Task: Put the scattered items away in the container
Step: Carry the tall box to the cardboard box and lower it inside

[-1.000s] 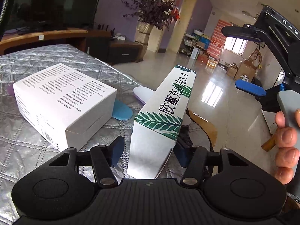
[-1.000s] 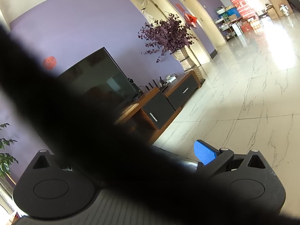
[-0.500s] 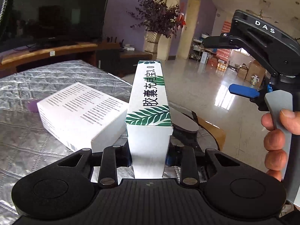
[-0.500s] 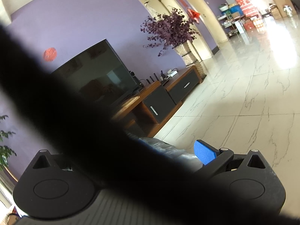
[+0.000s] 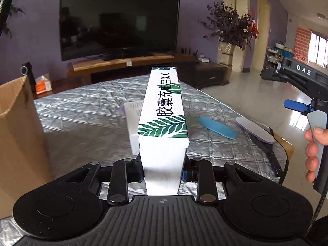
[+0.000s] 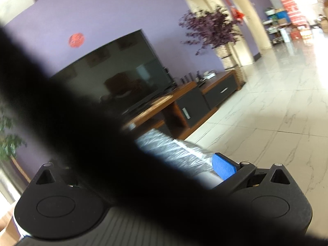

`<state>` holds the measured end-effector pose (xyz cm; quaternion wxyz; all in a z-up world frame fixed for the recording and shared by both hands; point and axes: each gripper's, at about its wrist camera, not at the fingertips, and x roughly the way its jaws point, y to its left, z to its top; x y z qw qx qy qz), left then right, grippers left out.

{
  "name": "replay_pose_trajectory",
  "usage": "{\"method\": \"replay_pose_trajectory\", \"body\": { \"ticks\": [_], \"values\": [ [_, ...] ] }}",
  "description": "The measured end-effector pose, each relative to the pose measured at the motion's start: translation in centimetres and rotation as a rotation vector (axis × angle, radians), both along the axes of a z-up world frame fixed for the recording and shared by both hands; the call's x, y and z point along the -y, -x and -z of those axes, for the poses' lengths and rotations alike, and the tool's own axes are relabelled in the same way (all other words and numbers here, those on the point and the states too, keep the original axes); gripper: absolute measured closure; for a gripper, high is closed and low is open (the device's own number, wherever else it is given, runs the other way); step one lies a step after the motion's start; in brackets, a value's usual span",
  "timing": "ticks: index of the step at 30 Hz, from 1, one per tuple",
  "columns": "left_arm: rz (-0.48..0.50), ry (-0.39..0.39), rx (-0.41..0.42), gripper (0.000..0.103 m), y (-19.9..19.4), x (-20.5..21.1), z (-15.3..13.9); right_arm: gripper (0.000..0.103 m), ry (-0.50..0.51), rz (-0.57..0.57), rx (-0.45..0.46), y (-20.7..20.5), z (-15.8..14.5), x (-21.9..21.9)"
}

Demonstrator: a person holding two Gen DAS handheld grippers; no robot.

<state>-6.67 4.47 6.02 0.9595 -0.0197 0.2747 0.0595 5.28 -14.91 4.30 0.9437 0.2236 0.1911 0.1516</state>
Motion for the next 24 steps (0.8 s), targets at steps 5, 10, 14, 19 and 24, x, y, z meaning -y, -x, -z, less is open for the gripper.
{"method": "replay_pose_trajectory", "body": {
  "ticks": [5, 10, 14, 19, 24],
  "values": [
    [-0.05, -0.024, 0.028, 0.066, 3.4, -1.5, -2.7, 0.001, 0.161, -0.132, 0.015, 0.8, -0.6, -3.6],
    [-0.098, -0.065, 0.071, 0.066, 6.8, -2.6, -5.7, 0.001, 0.302, -0.223, 0.085, 2.3, -1.7, -6.8],
    [-0.129, -0.105, 0.087, 0.066, 9.3, -3.1, -7.2, 0.001, 0.301, -0.288, 0.092, 2.9, -2.1, -8.3],
    [-0.177, -0.145, 0.086, 0.066, 11.5, -4.7, -8.3, 0.001, 0.325, -0.361, 0.11, 3.8, -1.9, -10.0],
    [-0.25, -0.185, 0.074, 0.066, 12.7, -7.8, -9.3, 0.001, 0.378, -0.408, 0.13, 4.4, -1.7, -11.1]
  ]
}}
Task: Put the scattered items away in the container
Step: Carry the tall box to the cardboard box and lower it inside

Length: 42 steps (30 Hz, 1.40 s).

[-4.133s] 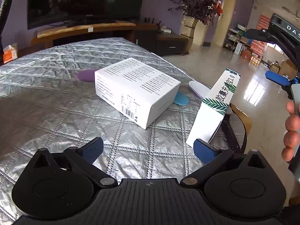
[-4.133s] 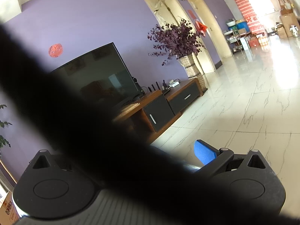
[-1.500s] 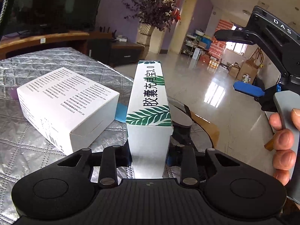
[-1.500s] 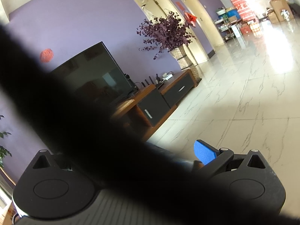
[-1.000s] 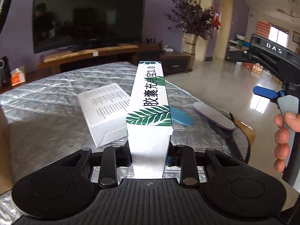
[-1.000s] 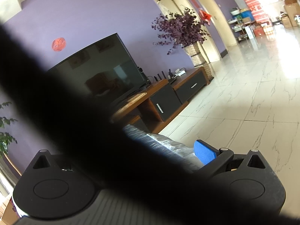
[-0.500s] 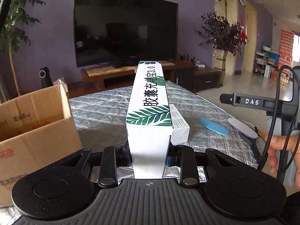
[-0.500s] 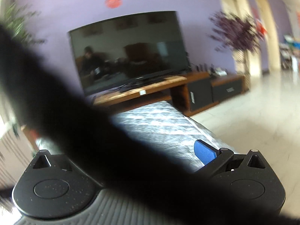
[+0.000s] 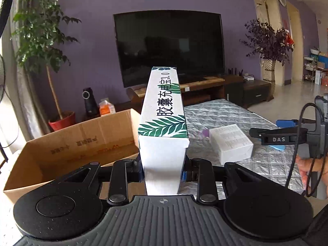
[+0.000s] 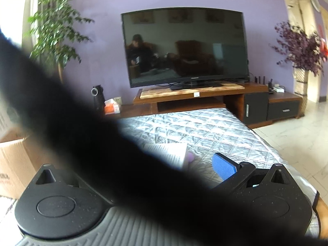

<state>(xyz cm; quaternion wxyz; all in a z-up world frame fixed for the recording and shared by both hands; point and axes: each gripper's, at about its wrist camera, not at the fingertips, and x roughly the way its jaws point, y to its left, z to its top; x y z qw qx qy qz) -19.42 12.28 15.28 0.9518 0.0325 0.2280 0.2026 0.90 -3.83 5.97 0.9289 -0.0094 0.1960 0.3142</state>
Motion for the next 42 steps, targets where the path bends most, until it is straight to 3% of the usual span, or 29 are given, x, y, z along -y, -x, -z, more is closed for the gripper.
{"method": "replay_pose_trajectory", "body": {
  "ticks": [6, 15, 20, 28, 36, 42],
  "values": [
    [-0.113, 0.001, -0.029, 0.066, 0.5, -5.8, -1.1, 0.001, -0.001, -0.007, 0.01, 0.2, -0.2, 0.1],
    [-0.183, -0.081, -0.117, 0.066, -0.4, -11.2, -2.5, 0.001, -0.006, -0.015, 0.014, 0.1, -0.4, -0.1],
    [-0.189, -0.118, -0.17, 0.066, -1.3, -13.0, -2.7, 0.001, -0.017, -0.031, 0.009, 0.0, -0.5, -0.1],
    [-0.163, -0.093, -0.293, 0.066, -3.8, -17.8, -2.6, 0.001, -0.005, -0.099, 0.034, 1.3, -0.5, -0.6],
    [-0.136, -0.07, -0.451, 0.066, -6.5, -20.8, 0.9, 0.001, -0.039, -0.1, 0.03, 1.1, -1.0, 0.3],
    [-0.118, -0.03, -0.493, 0.066, -8.1, -21.8, 2.2, 0.001, -0.026, -0.088, 0.011, 0.2, -0.6, -0.7]
  ]
}}
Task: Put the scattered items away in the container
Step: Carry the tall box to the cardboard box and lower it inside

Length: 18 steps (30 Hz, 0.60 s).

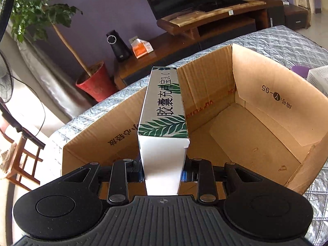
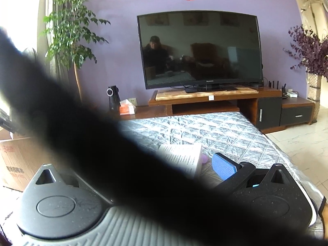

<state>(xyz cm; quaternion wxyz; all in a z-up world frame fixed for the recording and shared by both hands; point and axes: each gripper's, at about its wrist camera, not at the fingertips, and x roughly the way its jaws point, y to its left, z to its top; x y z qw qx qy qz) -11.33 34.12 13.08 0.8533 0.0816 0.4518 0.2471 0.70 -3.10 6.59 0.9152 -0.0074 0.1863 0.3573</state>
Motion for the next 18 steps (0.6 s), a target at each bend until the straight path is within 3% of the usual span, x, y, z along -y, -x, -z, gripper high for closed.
{"method": "replay_pose_trajectory", "body": {
  "ticks": [10, 18],
  "values": [
    [0.002, 0.091, -0.041, 0.065, -1.2, -1.2, 2.0, 0.001, 0.016, -0.064, 0.003, -0.2, 0.4, -2.6],
    [0.037, 0.138, -0.086, 0.057, -1.0, -2.0, 2.1, 0.001, 0.011, -0.076, 0.0, -0.2, 0.6, -3.0]
  ]
}}
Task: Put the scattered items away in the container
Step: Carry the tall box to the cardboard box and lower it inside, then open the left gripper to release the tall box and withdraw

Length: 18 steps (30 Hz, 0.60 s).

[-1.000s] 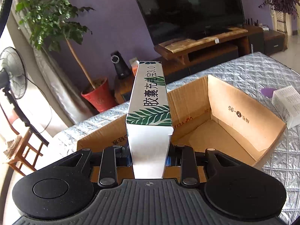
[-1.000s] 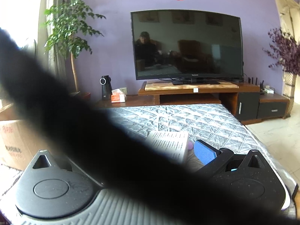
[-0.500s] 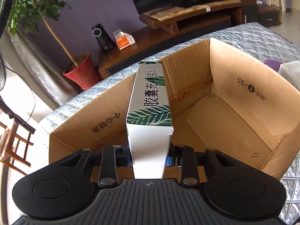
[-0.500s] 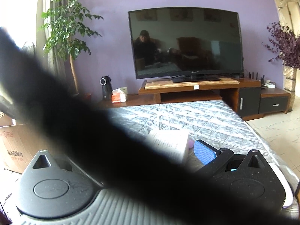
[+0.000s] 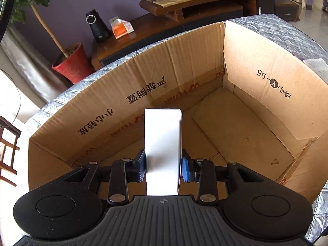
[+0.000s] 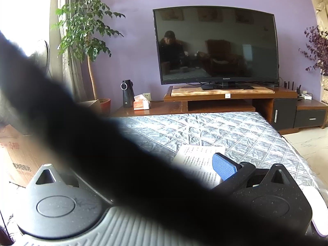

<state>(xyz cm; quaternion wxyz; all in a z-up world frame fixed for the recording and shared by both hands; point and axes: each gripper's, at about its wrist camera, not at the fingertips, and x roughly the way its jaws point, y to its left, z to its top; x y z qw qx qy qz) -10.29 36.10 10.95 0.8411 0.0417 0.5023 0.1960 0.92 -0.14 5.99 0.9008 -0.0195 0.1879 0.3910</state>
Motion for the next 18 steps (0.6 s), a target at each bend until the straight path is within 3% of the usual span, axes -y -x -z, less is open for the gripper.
{"method": "replay_pose_trajectory", "body": {
  "ticks": [4, 13, 18],
  "values": [
    [0.023, -0.024, -0.018, 0.029, -0.1, 0.5, 0.0, 0.001, 0.003, -0.001, 0.0, 0.1, 0.0, 0.0],
    [-0.008, -0.086, -0.032, 0.027, 1.4, 0.3, -0.1, 0.001, -0.002, 0.006, -0.003, 0.1, -0.1, 0.4],
    [-0.079, -0.078, 0.055, 0.027, 2.7, -0.4, -2.0, 0.001, -0.012, 0.007, -0.009, 0.0, -0.2, 0.5]
  ]
}}
